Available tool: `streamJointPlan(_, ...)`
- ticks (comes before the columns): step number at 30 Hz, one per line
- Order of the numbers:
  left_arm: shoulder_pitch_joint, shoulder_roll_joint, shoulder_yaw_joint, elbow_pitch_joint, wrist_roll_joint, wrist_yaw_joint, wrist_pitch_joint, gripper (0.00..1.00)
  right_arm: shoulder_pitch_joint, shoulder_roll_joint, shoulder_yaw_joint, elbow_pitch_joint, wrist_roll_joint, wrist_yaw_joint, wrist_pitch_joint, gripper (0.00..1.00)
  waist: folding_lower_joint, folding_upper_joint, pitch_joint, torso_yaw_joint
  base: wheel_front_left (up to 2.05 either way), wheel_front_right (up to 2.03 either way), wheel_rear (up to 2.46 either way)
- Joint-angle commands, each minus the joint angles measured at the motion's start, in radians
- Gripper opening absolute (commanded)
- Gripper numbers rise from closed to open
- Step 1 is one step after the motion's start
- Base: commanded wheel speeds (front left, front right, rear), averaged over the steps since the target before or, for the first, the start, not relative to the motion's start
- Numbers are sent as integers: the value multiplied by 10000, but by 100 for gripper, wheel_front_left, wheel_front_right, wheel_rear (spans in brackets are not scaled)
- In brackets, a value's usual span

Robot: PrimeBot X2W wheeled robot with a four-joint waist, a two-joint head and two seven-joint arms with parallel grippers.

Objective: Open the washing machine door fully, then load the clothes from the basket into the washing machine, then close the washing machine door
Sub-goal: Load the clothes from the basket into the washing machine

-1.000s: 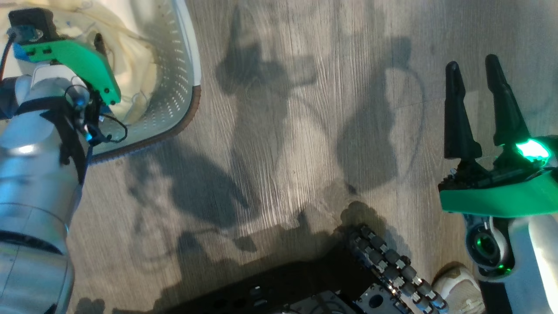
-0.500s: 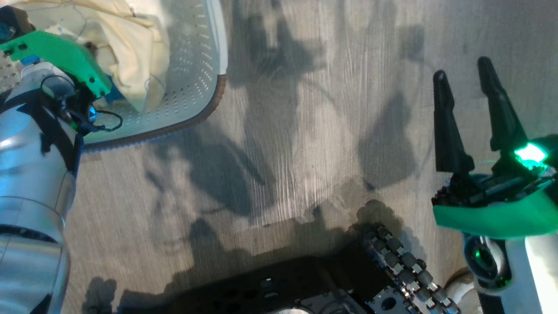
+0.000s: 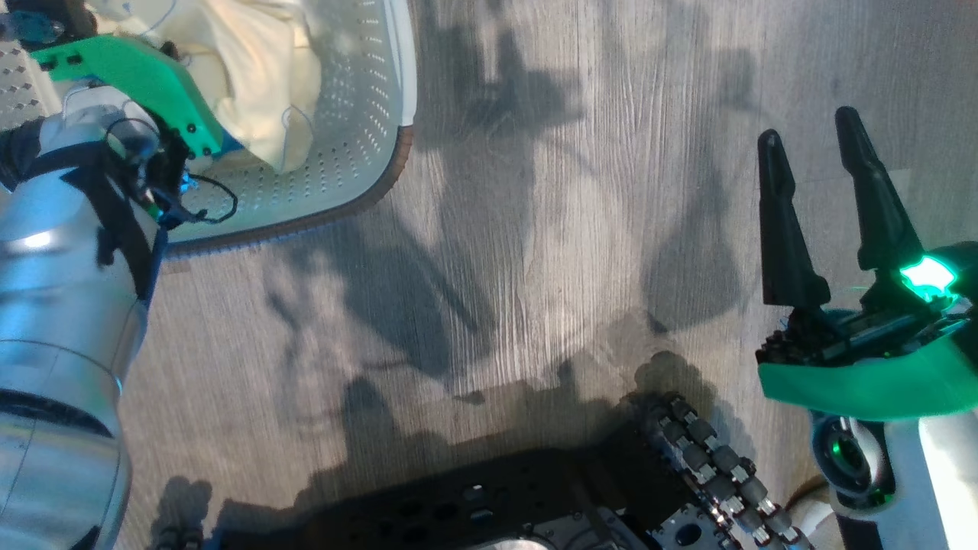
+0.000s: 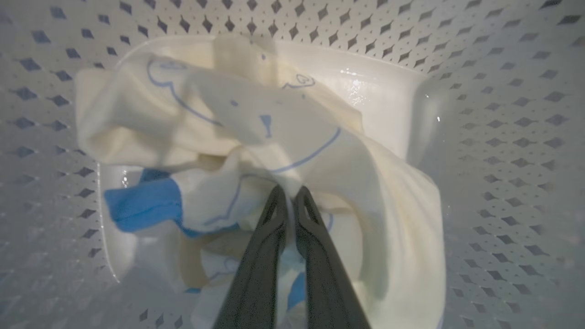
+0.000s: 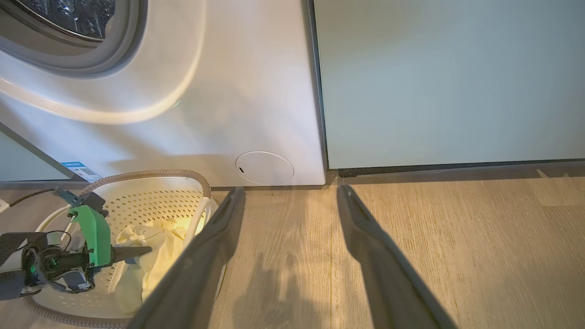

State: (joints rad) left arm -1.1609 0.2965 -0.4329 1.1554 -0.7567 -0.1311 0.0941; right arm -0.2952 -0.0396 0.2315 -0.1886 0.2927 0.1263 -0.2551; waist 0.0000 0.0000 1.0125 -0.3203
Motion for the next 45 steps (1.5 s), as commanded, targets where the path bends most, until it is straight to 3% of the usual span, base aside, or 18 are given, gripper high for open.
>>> streamJointPlan(1, 194, 469, -132, -255, 223, 6, -345, 0, 208, -106, 175, -194, 115, 44, -66, 100, 0, 0, -18, 25, 0, 0, 0)
streamJointPlan(19, 0, 141, -1702, 12, 1656, 109, -2686, 0, -15, -106, -259, 191, -85, 44, -66, 100, 0, 0, -1122, 768, 0, 0, 0)
streamJointPlan(27, 305, -148, -1956, -613, 1995, 298, -3450, 0, 44, -106, -473, 423, -342, 44, -66, 100, 0, 0, -1848, 1196, 0, 0, 0)
streamJointPlan(34, 1399, -104, -1564, -2670, 2146, 648, -3553, 0, 149, -106, -670, 758, -606, 44, -66, 100, 0, 0, -2760, 1565, 0, 0, 0)
streamJointPlan(45, 4427, 295, -252, -6995, 2591, 1607, -3557, 0, 518, -106, -1219, 1305, -895, 44, -66, 100, 0, 0, -4118, 2026, 0, 0, 0)
